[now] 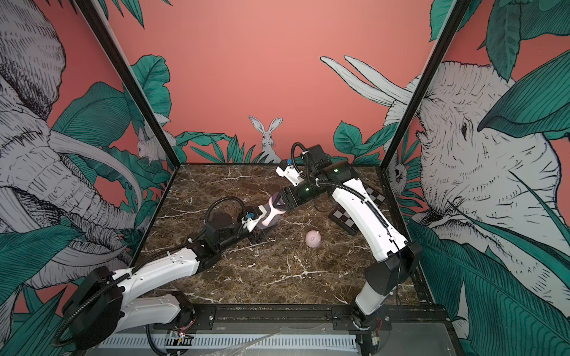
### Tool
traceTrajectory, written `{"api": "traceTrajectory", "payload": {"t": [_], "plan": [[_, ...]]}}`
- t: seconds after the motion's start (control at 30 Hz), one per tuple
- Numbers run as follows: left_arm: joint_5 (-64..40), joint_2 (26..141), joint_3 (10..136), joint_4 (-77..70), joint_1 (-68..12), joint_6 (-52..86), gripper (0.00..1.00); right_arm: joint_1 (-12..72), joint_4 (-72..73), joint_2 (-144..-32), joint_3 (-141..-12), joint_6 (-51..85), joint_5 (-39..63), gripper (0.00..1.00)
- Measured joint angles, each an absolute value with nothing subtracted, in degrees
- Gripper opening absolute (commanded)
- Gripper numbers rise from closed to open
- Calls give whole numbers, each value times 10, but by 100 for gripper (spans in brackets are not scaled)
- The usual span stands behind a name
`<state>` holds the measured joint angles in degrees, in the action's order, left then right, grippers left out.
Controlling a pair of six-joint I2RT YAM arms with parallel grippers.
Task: Assemble the baby bottles
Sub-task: Close the nipple on the baby bottle, then screw the nipple onto the baby bottle.
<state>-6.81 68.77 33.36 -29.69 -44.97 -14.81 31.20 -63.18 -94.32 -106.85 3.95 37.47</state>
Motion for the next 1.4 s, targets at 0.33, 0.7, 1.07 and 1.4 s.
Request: {"api": "traceTrajectory", "payload": {"t": [0.33, 0.7, 1.07, 1.4], "plan": [[-4, 686, 333, -295, -459, -203, 39, 311, -607, -946, -1056, 153, 370, 55], [130, 687, 310, -303, -493, -296, 37, 310, -487, -918, -937, 331, 397, 54], [183, 693, 298, -325, -495, -311, 36, 307, -314, -892, -835, 496, 409, 66], [158, 693, 319, -352, -504, -300, 32, 314, -340, -892, -877, 492, 424, 80]]}}
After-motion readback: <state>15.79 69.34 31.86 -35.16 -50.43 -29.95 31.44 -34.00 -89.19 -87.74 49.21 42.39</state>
